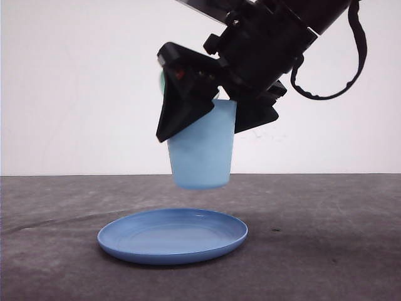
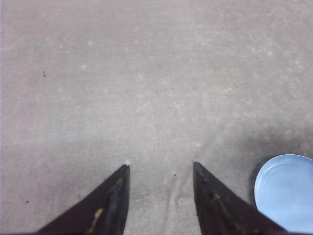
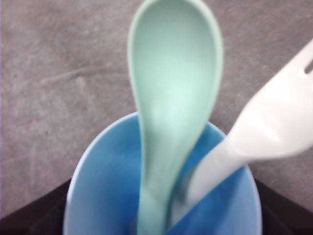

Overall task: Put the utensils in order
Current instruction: 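Lift the cup with the right gripper toward the blue plate, then set the cup down on the plate center and open the right gripper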

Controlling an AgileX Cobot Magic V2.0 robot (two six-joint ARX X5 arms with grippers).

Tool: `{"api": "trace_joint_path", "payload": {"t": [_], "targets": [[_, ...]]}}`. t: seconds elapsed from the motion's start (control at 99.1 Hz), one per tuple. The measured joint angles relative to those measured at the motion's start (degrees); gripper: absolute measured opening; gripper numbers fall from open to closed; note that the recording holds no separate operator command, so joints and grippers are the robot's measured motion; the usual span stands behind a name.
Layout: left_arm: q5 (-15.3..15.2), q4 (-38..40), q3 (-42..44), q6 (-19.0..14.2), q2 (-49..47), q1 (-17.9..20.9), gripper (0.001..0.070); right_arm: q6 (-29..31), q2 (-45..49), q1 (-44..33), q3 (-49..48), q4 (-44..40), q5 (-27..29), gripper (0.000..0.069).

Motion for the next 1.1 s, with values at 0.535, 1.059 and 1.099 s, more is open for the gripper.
{"api": "trace_joint_path", "payload": {"t": [0.535,1.059,1.099], "targets": [[0.0,0.0,0.0,0.0,0.0,0.0,0.0236,0.0,8.0,2.2,-2.6,12.6,1.4,0.0468],[0.0,0.0,0.0,0.0,0.0,0.0,0.0236,0.3,10.3,2.3,-2.6,13.2,1.6,0.0468],[0.0,0.0,0.0,0.0,0.0,0.0,0.0236,0.3,10.8,2.4,-2.6,13.4,1.6,0.0468]]}}
